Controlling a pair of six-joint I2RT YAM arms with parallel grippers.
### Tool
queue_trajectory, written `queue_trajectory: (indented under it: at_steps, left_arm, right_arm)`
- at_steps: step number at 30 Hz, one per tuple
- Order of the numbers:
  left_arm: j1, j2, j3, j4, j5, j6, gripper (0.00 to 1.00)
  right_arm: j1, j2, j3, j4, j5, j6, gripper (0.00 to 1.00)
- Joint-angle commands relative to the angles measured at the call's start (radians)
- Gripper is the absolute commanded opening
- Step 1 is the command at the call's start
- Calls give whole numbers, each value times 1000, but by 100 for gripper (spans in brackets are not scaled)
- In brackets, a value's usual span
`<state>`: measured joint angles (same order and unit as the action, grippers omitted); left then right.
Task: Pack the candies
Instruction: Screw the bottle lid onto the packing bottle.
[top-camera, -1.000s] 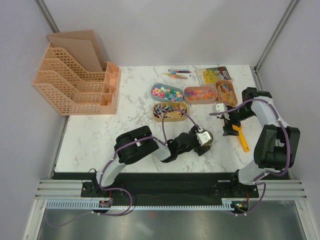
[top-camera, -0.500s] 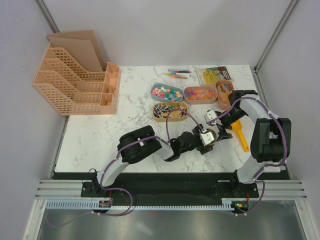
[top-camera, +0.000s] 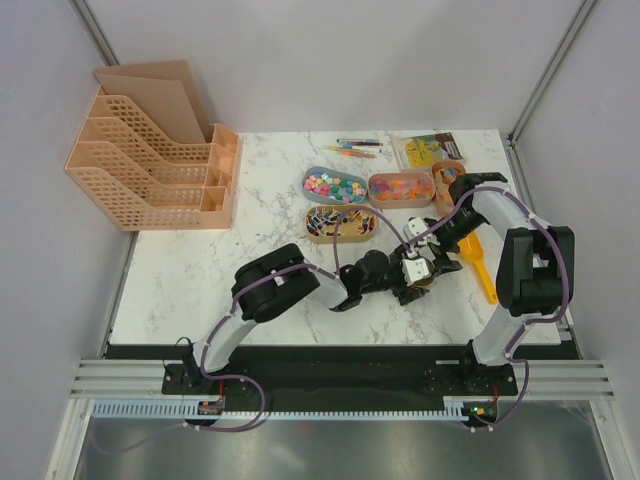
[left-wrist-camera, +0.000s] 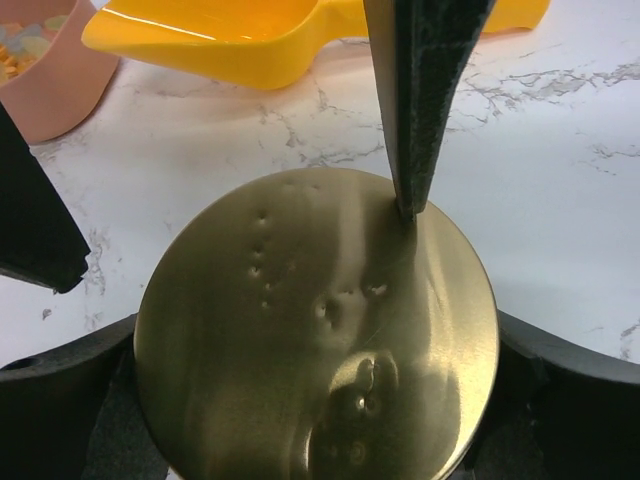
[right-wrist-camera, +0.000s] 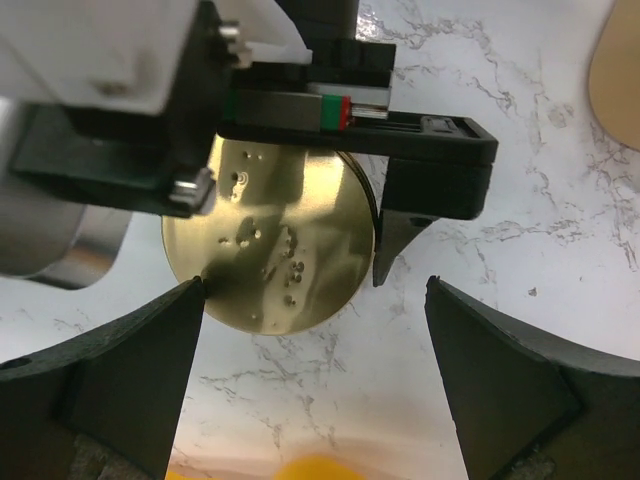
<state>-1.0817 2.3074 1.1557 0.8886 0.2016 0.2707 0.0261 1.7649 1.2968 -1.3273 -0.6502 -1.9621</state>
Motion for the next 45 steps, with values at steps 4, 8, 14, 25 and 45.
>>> queue_trajectory:
  at_steps: [4, 8, 14, 25, 45]
  left_arm:
    - [-14, 237, -91, -761, 150, 44, 33]
    - [-6, 253, -77, -778, 168, 19, 30]
    - [11, 283, -44, -836, 216, -39, 20]
    - [32, 323, 2, -882, 229, -85, 15]
    - [37, 354, 32, -921, 223, -85, 14]
  right_arm:
    - [1, 7, -1, -130, 32, -150, 98]
    - [-3, 15, -7, -130, 46, -144, 98]
    - [-11, 4, -25, -130, 58, -133, 98]
    - [-80, -19, -71, -130, -9, -51, 98]
    - [-115, -242, -284, -131, 4, 23, 98]
